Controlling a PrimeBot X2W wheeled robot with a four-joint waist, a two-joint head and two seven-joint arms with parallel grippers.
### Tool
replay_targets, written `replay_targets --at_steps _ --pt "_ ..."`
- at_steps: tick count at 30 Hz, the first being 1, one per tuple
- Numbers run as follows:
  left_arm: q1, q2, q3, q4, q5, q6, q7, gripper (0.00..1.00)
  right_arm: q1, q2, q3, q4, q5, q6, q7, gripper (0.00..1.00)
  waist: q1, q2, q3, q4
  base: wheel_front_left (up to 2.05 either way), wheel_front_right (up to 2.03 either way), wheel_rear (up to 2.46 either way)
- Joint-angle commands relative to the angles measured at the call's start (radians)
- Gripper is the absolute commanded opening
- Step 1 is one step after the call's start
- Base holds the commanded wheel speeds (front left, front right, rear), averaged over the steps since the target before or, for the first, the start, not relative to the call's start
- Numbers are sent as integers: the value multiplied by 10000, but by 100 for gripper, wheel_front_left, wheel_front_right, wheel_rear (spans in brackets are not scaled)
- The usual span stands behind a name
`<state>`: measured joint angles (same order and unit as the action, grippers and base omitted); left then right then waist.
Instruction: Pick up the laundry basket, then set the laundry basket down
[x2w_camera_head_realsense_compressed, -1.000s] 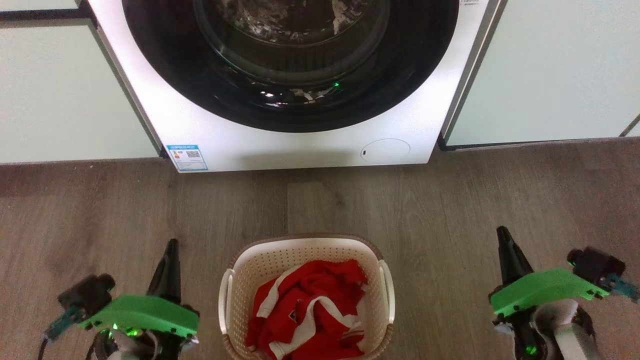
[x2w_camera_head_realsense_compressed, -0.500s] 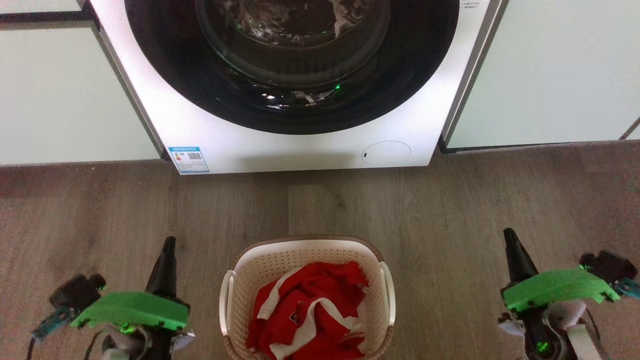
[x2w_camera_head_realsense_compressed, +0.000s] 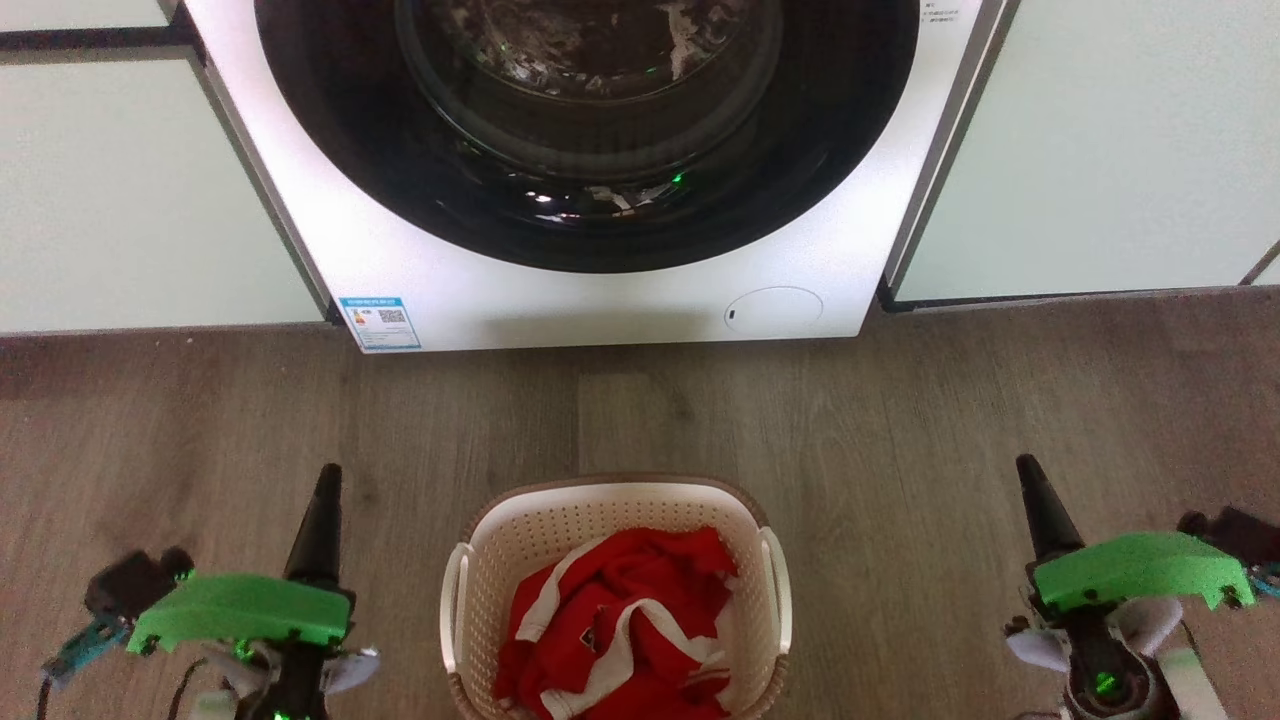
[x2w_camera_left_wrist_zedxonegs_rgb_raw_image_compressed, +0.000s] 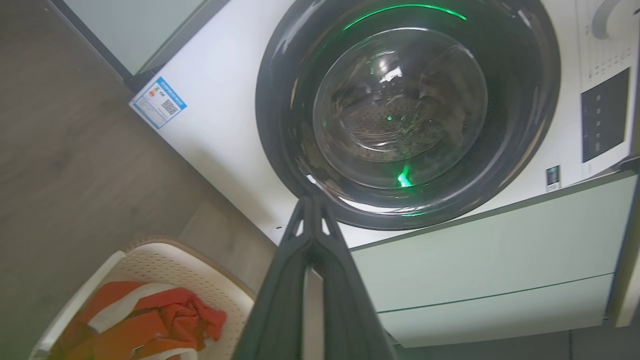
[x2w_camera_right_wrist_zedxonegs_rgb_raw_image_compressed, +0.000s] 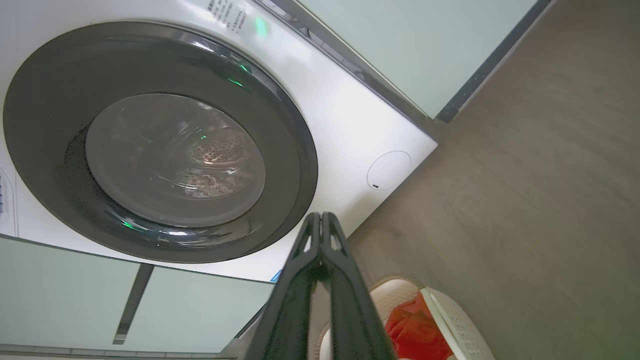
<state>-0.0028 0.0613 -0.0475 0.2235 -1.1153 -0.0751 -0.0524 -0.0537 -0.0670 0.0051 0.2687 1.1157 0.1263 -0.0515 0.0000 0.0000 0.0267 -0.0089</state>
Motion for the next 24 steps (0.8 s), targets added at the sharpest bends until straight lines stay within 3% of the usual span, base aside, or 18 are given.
replay_targets --at_steps 1,24 --pt "-515 178 345 -246 -246 -87 65 0 -411 -134 53 -301 264 29 47 0 0 0 -5 2 0 0 0" --pt "-764 172 784 -26 -2722 -319 701 0 -458 -123 -369 -283 2732 36 684 0 0 0 -119 45 0 0 0"
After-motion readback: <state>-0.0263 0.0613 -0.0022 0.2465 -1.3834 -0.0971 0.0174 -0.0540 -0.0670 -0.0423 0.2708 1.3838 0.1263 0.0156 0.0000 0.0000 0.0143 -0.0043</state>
